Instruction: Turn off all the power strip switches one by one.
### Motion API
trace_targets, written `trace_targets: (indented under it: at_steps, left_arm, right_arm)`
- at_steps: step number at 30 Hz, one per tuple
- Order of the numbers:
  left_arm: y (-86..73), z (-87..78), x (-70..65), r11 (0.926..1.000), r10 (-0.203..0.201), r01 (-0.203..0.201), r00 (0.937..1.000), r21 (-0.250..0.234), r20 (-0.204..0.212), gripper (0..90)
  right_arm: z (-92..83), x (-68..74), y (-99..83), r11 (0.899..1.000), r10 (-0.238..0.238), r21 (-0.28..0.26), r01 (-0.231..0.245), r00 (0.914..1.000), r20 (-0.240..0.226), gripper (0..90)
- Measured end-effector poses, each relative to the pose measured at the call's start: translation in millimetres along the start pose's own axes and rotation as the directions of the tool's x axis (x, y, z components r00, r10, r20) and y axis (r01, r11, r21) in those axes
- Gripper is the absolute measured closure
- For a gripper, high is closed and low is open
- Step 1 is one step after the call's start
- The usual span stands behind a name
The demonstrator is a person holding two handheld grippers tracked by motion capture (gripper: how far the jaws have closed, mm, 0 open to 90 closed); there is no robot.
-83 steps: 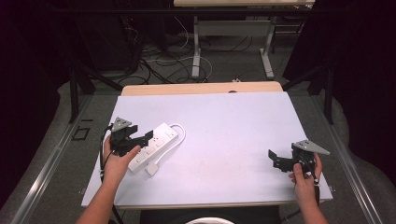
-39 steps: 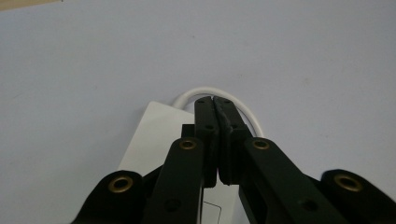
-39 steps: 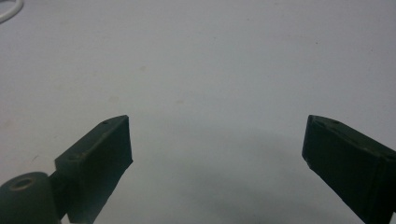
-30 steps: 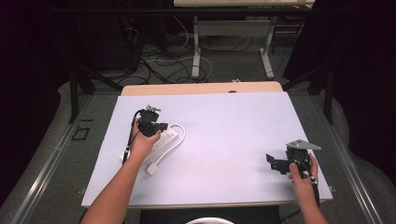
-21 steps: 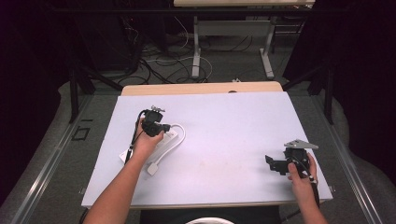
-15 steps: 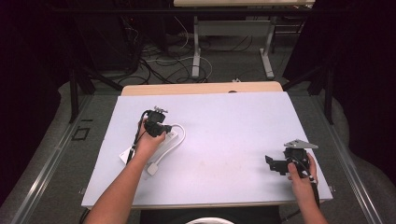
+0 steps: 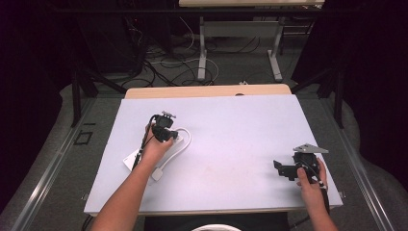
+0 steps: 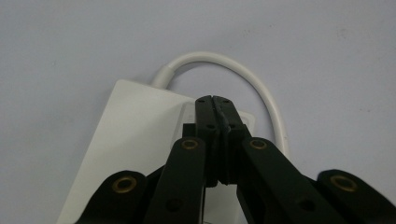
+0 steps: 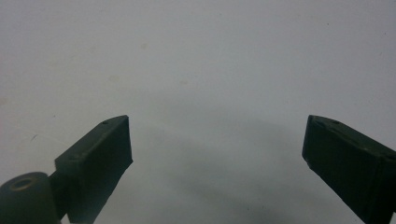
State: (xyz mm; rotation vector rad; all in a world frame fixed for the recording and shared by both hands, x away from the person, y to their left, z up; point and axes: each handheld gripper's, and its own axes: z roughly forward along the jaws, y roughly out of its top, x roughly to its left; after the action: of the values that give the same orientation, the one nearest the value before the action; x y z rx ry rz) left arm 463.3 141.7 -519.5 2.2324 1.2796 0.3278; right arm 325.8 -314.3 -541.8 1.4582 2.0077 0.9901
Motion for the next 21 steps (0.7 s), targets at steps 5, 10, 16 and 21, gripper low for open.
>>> trace_targets:
  at_steps: [5,10,16,21]
  left_arm:
    - [0.8,1.4,-5.5,0.9994,0.032,-0.031,0.9988,0.017,-0.037,90.0]
    - [1.3,0.8,-6.9,0.9992,0.036,-0.035,0.9985,0.017,-0.041,90.0]
    - [2.1,-0.5,-5.5,1.0000,-0.007,0.007,1.0000,0.000,-0.004,90.0]
    - [2.6,-0.3,-4.2,0.9999,-0.013,0.013,0.9999,0.001,0.002,90.0]
  right_arm:
    - [0.6,0.3,-0.1,1.000,-0.002,0.003,0.002,1.0000,-0.002,7.6]
    - [0.6,0.3,-0.1,1.000,-0.002,0.003,0.002,1.0000,-0.001,7.6]
    - [0.1,-0.7,-0.1,1.000,0.003,-0.003,-0.003,1.0000,0.004,7.6]
    - [-0.3,-1.0,-0.4,1.000,0.005,-0.002,-0.005,1.0000,0.002,7.6]
